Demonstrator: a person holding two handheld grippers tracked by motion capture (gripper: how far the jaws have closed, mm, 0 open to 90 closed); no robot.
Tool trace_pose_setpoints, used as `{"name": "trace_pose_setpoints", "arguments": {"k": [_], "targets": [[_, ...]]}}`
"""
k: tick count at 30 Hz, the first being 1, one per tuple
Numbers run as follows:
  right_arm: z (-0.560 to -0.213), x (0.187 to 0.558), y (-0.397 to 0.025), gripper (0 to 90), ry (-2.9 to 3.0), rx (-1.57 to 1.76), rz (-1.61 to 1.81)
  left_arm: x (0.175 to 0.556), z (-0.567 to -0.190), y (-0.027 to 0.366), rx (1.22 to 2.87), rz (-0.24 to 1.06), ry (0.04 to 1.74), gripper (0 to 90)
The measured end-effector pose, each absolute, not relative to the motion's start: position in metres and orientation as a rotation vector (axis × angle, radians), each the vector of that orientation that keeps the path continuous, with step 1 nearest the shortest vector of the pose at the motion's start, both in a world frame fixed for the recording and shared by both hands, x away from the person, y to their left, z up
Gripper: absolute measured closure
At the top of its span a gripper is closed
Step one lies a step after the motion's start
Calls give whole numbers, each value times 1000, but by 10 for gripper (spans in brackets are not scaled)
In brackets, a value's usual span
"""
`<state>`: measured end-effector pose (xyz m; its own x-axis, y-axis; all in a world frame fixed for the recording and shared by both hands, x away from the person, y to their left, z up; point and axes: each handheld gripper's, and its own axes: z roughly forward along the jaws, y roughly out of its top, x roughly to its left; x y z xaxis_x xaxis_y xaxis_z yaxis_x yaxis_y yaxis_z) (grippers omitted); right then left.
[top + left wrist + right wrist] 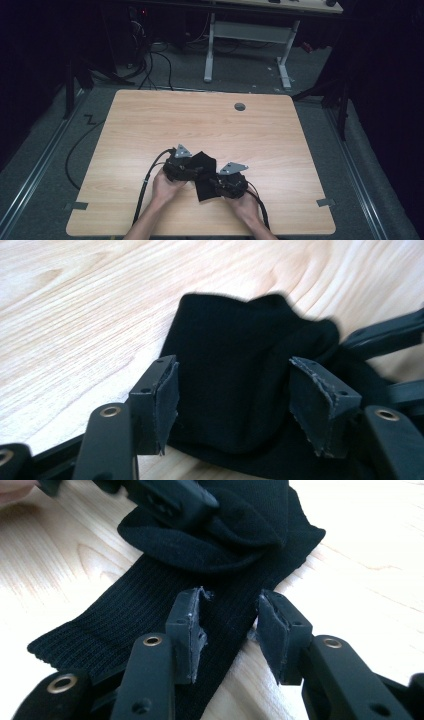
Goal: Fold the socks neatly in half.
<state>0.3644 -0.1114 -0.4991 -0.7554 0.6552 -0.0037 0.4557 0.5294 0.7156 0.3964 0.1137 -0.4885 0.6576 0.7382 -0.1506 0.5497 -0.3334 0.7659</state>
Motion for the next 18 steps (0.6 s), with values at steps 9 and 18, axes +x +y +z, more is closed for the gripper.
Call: {"name": "trace_pose_setpoints", "arguments": {"k": [9,18], "targets": [[-499,365,-108,621,2494,930,1049,408,-479,125,1999,299,1076,363],[-496,362,-109,621,2487,912,1059,425,-490,119,2064,296,1141,381]]}}
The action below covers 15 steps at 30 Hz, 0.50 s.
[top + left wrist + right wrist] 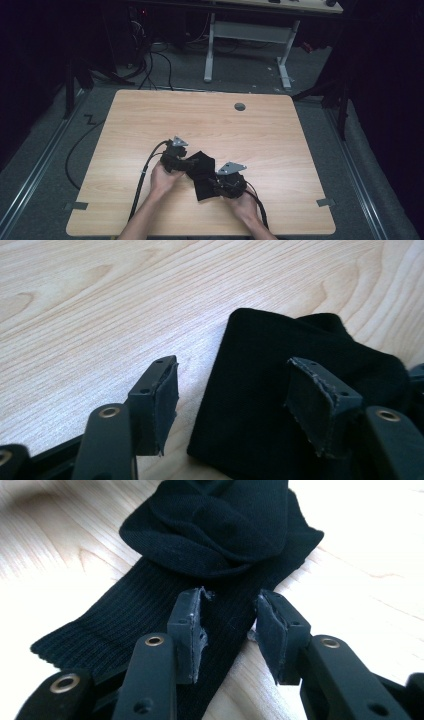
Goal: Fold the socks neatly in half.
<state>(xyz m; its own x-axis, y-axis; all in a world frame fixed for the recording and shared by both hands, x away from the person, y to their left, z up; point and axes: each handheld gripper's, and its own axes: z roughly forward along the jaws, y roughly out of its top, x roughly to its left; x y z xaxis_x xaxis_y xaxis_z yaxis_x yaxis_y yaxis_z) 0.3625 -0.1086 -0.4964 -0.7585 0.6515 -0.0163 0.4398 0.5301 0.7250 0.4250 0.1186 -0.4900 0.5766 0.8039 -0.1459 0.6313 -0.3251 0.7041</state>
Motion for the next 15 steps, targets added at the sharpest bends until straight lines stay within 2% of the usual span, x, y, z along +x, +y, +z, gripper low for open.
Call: {"name": "trace_pose_setpoints", "arguments": {"k": [8,15], "targets": [[-491,351,-109,734,2533,815,1095,427,-495,118,2095,292,1120,453],[-497,352,-104,785,2579,787,1093,428,-496,119,2096,257,1084,620]]}}
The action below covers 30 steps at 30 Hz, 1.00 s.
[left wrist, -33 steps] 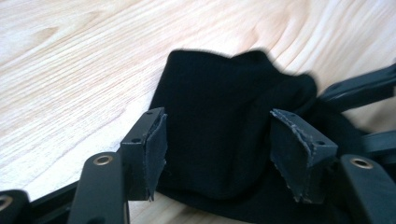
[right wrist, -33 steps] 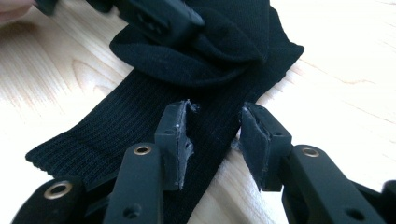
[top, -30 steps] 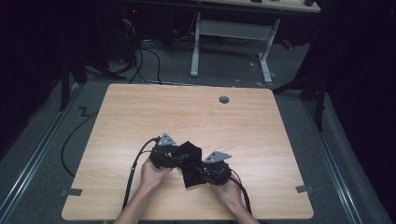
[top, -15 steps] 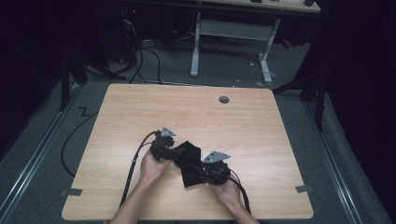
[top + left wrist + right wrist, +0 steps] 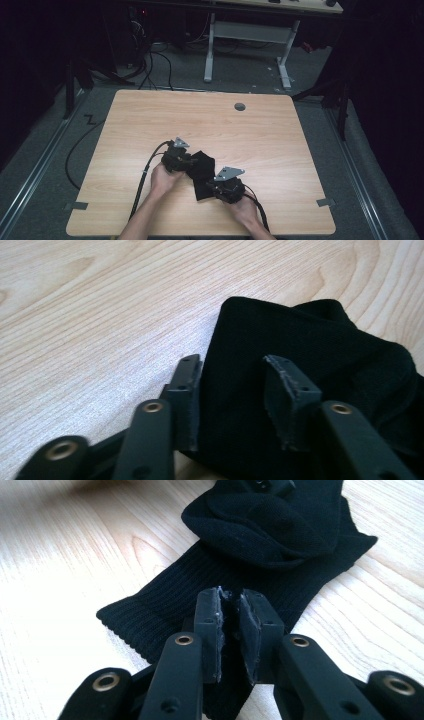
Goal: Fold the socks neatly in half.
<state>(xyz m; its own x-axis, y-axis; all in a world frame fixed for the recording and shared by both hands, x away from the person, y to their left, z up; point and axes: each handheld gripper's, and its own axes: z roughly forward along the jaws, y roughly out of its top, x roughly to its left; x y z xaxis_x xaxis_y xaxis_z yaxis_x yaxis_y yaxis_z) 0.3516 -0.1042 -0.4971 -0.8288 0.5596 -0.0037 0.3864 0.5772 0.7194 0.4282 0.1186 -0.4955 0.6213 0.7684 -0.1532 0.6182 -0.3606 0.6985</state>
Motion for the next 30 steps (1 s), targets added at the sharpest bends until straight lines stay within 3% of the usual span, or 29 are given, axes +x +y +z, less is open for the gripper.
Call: {"name": "trace_pose_setpoints", "arguments": {"k": [4,7,19,30], "targets": [[-496,352,-103,786,2586,783,1078,428,-492,117,2112,273,1060,768],[-496,352,-102,786,2586,778,1069,426,-487,117,2103,296,1034,821],[-497,355,-96,785,2571,784,1059,402,-458,117,2053,404,851,836],[-497,358,-92,785,2559,812,1051,375,-455,109,2057,410,706,835]]}}
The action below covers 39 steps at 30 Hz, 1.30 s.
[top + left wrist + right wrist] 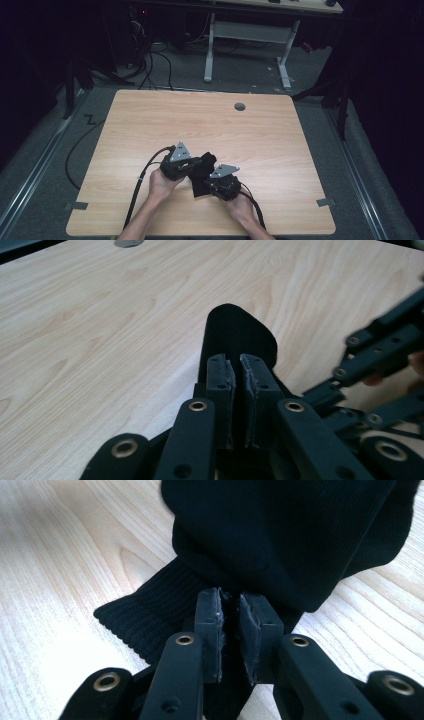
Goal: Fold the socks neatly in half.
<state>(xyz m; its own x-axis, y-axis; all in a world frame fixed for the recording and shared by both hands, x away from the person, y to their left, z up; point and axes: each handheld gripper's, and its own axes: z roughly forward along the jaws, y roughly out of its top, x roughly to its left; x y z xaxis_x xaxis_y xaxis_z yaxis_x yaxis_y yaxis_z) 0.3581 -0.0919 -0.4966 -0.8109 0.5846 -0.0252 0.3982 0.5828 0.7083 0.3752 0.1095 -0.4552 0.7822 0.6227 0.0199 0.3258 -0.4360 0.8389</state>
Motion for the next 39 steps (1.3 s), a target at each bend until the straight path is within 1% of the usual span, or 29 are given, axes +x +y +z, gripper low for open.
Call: {"name": "trace_pose_setpoints", "arguments": {"k": [3,6,11,13,15,19,28,35,37,39], "targets": [[-496,358,-91,773,2556,823,1049,373,-457,110,2071,432,704,835],[-493,356,-93,720,2571,829,1051,377,-458,113,2066,436,728,835],[-483,347,-99,688,2566,798,1090,382,-461,116,2056,431,753,835],[-479,345,-100,699,2553,787,1108,382,-460,116,2053,431,751,836],[-476,346,-100,729,2531,784,1140,383,-459,117,2053,427,748,836],[-476,352,-93,767,2511,800,1164,389,-457,117,2042,400,753,836],[-495,378,-74,811,2508,879,1106,387,-454,118,2006,350,711,837],[-499,385,-68,809,2456,925,1115,377,-456,108,2074,376,648,837],[-498,386,-67,784,2452,935,1115,377,-458,108,2082,384,649,837],[-497,385,-69,730,2457,935,1123,378,-460,110,2076,384,663,837]]}}
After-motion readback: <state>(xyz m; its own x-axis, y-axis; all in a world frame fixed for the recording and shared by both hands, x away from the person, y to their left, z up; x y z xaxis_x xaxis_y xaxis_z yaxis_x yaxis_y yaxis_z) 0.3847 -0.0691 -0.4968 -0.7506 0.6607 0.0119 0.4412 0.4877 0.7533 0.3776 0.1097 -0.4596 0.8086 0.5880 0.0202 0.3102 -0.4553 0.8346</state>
